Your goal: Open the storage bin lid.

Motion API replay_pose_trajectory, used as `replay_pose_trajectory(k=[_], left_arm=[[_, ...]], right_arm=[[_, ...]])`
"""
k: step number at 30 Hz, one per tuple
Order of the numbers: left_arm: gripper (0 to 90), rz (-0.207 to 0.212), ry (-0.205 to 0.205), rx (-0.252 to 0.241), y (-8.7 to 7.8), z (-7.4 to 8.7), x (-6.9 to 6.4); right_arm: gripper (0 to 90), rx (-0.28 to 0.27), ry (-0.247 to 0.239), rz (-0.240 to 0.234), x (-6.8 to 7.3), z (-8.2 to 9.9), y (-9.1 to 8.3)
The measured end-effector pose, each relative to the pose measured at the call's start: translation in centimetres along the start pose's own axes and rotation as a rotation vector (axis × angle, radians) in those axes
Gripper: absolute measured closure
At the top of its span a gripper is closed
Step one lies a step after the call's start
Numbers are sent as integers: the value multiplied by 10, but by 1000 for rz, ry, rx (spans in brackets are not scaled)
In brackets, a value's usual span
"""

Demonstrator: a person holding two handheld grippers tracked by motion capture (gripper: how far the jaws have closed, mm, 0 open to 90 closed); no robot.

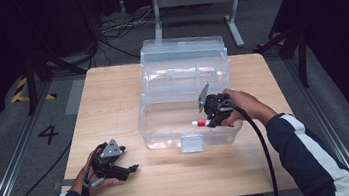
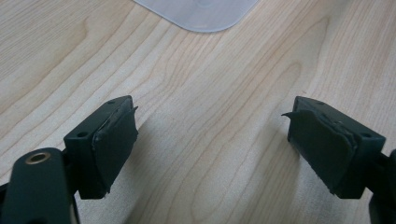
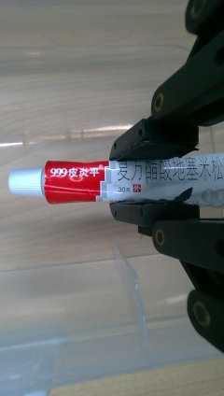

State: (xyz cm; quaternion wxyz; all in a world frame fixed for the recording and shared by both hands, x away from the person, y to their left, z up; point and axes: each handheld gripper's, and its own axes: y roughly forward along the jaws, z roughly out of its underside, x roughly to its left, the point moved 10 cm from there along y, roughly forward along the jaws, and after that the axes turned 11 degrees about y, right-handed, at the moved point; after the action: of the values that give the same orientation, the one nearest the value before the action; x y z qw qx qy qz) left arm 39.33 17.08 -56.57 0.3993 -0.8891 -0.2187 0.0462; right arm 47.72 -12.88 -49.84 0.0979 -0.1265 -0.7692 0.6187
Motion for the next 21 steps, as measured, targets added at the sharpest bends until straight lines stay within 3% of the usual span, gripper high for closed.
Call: replay_pose_trajectory(k=[21], left_arm=[[158, 1, 0, -1, 0, 0, 0]], right_arm=[[702, 19, 16, -24, -1, 8, 9]])
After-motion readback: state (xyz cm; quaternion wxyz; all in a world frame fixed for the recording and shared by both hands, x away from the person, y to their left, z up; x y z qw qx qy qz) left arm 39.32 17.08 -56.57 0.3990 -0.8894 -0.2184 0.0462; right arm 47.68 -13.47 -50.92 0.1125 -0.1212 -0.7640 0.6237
